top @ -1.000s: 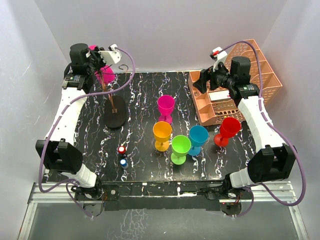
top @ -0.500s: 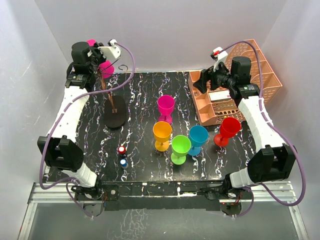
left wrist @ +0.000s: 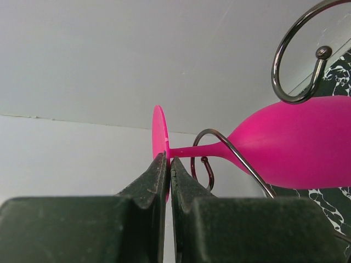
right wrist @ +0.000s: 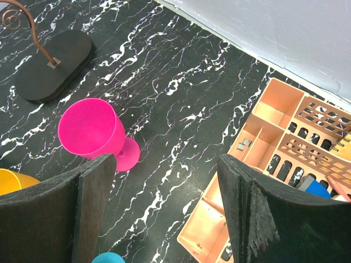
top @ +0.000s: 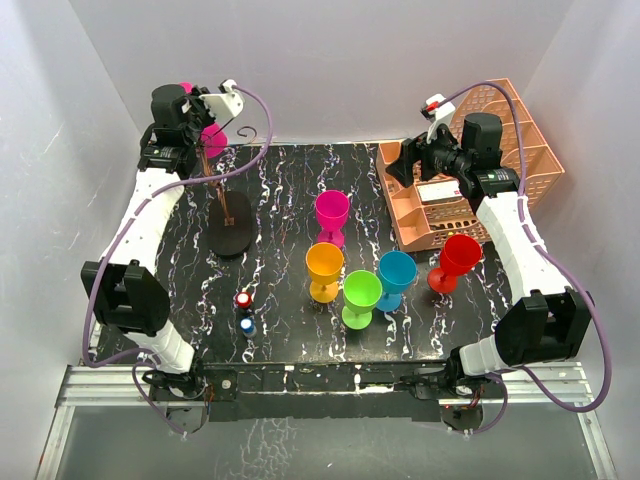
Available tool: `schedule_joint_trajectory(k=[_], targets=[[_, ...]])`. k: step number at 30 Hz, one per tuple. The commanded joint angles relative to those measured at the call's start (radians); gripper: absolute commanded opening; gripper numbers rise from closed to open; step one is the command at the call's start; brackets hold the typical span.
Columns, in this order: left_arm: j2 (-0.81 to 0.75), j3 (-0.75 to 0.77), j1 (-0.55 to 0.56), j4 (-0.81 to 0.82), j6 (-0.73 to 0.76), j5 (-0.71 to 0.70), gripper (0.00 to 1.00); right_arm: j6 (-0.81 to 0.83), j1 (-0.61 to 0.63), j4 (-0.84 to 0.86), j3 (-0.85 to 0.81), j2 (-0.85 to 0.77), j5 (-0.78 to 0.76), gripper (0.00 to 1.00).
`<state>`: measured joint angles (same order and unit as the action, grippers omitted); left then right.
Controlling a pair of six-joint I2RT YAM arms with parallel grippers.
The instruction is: Place the wine glass upside down on the wine glass rack
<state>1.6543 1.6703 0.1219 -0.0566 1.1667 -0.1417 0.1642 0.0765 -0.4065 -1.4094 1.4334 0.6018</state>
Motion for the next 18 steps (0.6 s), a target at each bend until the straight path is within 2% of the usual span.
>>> schedule_joint_trajectory(k=[1,18], targets=[[-0.016,0.037,0.004,0.025,-0.005,-0.013,0.0,0.014,-0.007,0.066,0.001,-0.024,0.013,0.81],[0.033,0.084,0.003,-0.009,0.007,-0.081,0.0,0.012,-0.007,0.071,0.007,-0.021,0.023,0.81]])
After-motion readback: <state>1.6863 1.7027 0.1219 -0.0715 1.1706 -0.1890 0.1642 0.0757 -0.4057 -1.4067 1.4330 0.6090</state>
